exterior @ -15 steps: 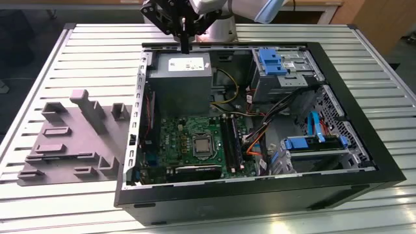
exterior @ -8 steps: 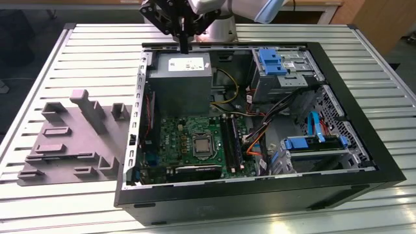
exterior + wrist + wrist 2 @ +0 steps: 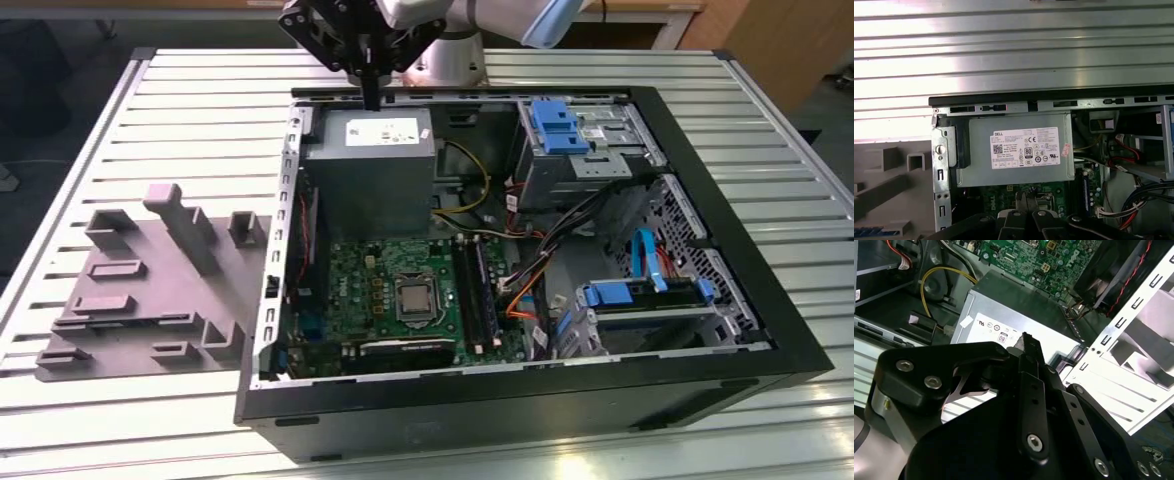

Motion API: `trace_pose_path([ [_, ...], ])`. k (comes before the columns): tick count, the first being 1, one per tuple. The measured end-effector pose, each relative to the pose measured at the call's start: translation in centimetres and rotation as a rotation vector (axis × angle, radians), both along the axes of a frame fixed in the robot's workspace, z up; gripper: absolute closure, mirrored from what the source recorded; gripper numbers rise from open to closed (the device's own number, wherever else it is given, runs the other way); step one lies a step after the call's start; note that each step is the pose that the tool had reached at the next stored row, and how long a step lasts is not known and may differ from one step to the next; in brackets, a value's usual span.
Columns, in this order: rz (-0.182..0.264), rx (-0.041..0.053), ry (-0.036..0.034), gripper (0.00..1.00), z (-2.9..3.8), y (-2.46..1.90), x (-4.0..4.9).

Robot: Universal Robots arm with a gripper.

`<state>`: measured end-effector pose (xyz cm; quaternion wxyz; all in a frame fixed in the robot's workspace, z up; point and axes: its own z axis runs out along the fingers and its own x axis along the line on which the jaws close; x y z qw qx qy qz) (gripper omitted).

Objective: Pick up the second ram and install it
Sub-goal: 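Reach for the second ram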

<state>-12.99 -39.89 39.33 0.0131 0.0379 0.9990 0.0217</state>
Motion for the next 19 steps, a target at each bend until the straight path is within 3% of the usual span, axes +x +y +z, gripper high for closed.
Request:
trace_pose_path([
  [19, 0.0, -0.0001, 0.0, 0.89, 0.0, 0.0, -1.29],
])
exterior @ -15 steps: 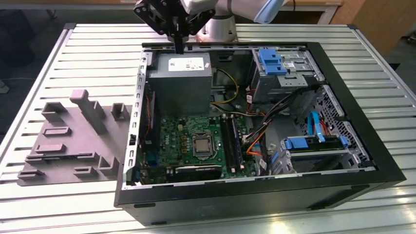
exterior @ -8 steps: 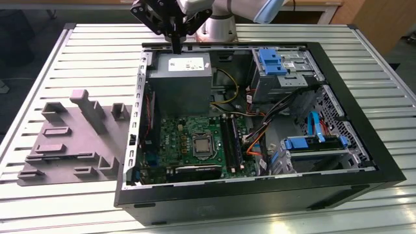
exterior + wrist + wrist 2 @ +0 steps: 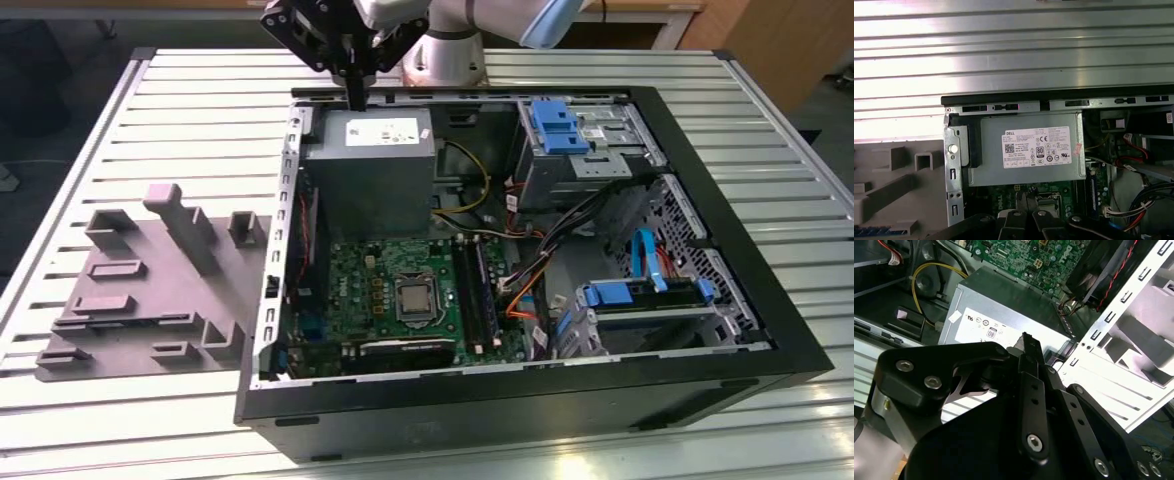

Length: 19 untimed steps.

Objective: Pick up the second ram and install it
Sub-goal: 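Reach for the second ram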

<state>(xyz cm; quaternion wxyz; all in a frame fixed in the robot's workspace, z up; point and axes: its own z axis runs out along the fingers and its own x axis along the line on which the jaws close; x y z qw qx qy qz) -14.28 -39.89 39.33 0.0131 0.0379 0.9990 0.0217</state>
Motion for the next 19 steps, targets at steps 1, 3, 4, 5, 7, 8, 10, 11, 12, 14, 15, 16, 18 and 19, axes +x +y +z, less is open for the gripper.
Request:
trace_pose_path([
  [1, 0.0, 0.0001, 0.0, 0.89, 0.0, 0.0, -0.04],
  [3, 0.0, 0.0001, 0.0, 0.89, 0.0, 0.0, -0.11],
  [4, 0.0, 0.0001, 0.0, 0.89, 0.0, 0.0, -0.14],
  [5, 0.0, 0.0001, 0.0, 0.89, -0.01, 0.0, -0.16],
  [7, 0.0, 0.0001, 0.0, 0.89, -0.01, 0.0, -0.2],
  [8, 0.0, 0.0001, 0.0, 0.89, -0.01, 0.0, -0.22],
  [10, 0.0, 0.0001, 0.0, 0.89, -0.01, 0.0, -0.26],
  [11, 0.0, 0.0001, 0.0, 0.89, -0.01, 0.0, -0.27],
  [12, 0.0, 0.0001, 0.0, 0.89, -0.01, 0.0, -0.29],
  [14, 0.0, 0.0001, 0.0, 0.89, -0.01, 0.0, -0.34],
  [15, 0.0, 0.0001, 0.0, 0.89, -0.01, 0.0, -0.36],
  [16, 0.0, 0.0001, 0.0, 0.89, -0.01, 0.0, -0.37],
  [18, 0.0, 0.0001, 0.0, 0.89, -0.01, 0.0, -0.42],
  [19, 0.0, 0.0001, 0.0, 0.89, -0.01, 0.0, -0.44],
])
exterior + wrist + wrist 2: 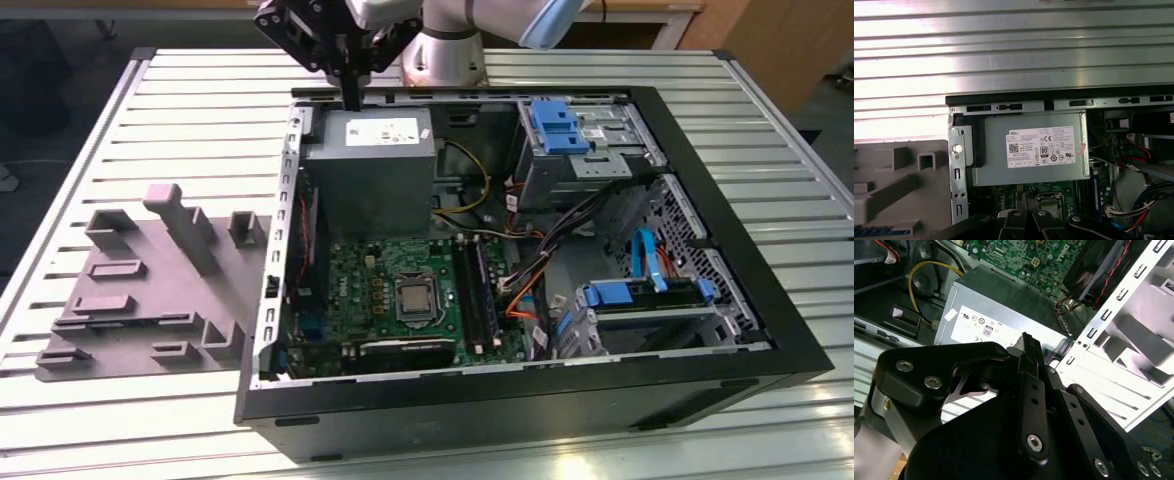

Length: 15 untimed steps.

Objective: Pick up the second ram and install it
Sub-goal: 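Reach for the second ram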

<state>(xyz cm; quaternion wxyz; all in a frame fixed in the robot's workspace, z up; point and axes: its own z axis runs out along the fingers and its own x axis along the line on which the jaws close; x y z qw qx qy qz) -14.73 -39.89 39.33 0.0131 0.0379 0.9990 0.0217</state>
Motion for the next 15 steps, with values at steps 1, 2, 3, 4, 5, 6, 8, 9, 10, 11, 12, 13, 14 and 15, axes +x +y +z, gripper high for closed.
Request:
trace_pose_path([
  [1, 0.0, 0.0, 0.0, 0.89, 0.0, 0.0, -0.02],
  [2, 0.0, 0.0, 0.0, 0.89, 0.0, 0.0, -0.05],
  [3, 0.0, -0.0001, 0.0, 0.89, 0.0, 0.0, -0.07],
  [4, 0.0, -0.0001, 0.0001, 0.89, 0.0, 0.0, -0.09],
  [5, 0.0, 0.0, 0.0, 0.89, 0.0, 0.0, -0.17],
  [6, 0.0, 0.0, 0.0, 0.89, 0.0, 0.0, -0.2],
  [8, 0.0, 0.0, 0.0001, 0.89, 0.0, 0.0, -0.22],
  [9, 0.0, 0.0, 0.0, 0.89, 0.0, 0.0, -0.25],
  [10, 0.0, 0.0, 0.0, 0.89, 0.0, 0.0, -0.27],
  [11, 0.0, 0.0, 0.0, 0.89, 0.0, 0.0, -0.3],
  [12, 0.0, -0.0001, 0.0001, 0.89, 0.0, 0.0, -0.32],
  [13, 0.0, -0.0001, 0.0001, 0.89, 0.0, 0.0, -0.35],
  [14, 0.0, 0.0, 0.0, 0.89, 0.0, 0.0, -0.37],
  [15, 0.0, 0.0, 0.0, 0.89, 0.0, 0.0, -0.4],
])
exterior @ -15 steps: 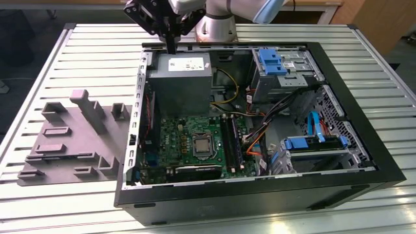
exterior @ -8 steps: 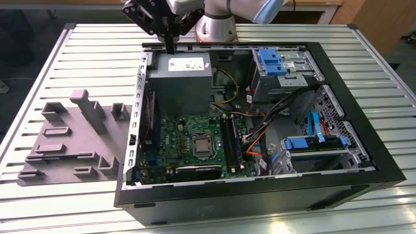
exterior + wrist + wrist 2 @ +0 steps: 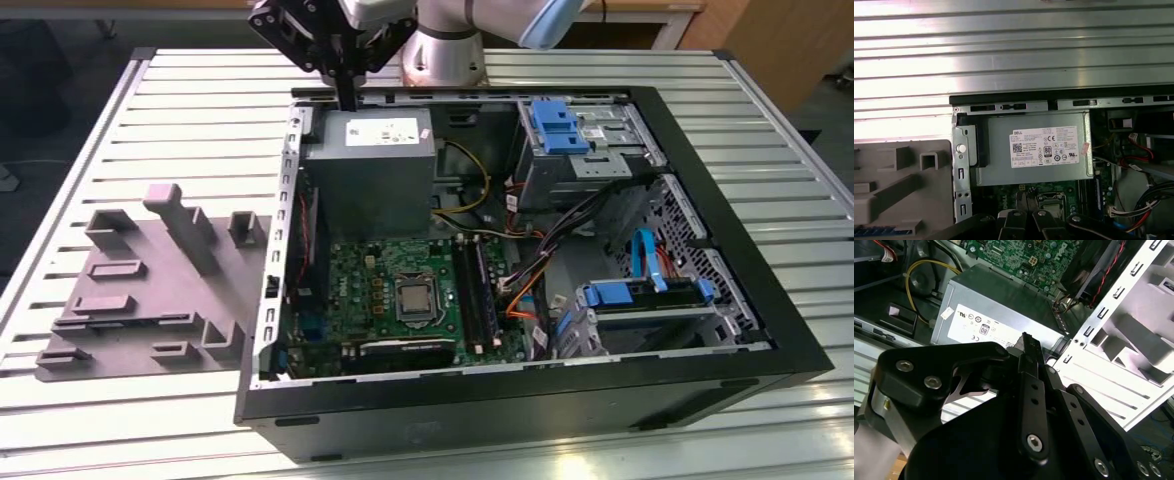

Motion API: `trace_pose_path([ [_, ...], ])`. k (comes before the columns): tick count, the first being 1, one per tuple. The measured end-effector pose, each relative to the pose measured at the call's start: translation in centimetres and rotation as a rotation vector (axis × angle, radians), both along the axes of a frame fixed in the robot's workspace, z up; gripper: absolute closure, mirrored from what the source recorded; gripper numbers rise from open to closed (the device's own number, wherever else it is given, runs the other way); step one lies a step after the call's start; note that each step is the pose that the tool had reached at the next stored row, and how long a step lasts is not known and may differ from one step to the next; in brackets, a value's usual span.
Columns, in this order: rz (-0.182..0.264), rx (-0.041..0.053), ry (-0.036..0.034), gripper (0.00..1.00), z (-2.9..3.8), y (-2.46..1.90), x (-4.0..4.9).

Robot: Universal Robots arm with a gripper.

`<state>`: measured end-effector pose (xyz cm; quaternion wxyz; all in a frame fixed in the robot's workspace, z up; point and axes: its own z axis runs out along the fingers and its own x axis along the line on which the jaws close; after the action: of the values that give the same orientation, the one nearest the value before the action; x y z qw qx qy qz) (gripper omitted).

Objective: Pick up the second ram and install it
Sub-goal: 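Reach for the second ram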

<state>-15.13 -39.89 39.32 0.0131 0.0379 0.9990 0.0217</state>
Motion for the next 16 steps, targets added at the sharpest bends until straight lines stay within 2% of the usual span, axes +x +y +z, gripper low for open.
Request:
trace_pose_path([
  [16, 0.0, 0.0, 0.0, 0.89, 0.0, 0.0, -0.51],
])
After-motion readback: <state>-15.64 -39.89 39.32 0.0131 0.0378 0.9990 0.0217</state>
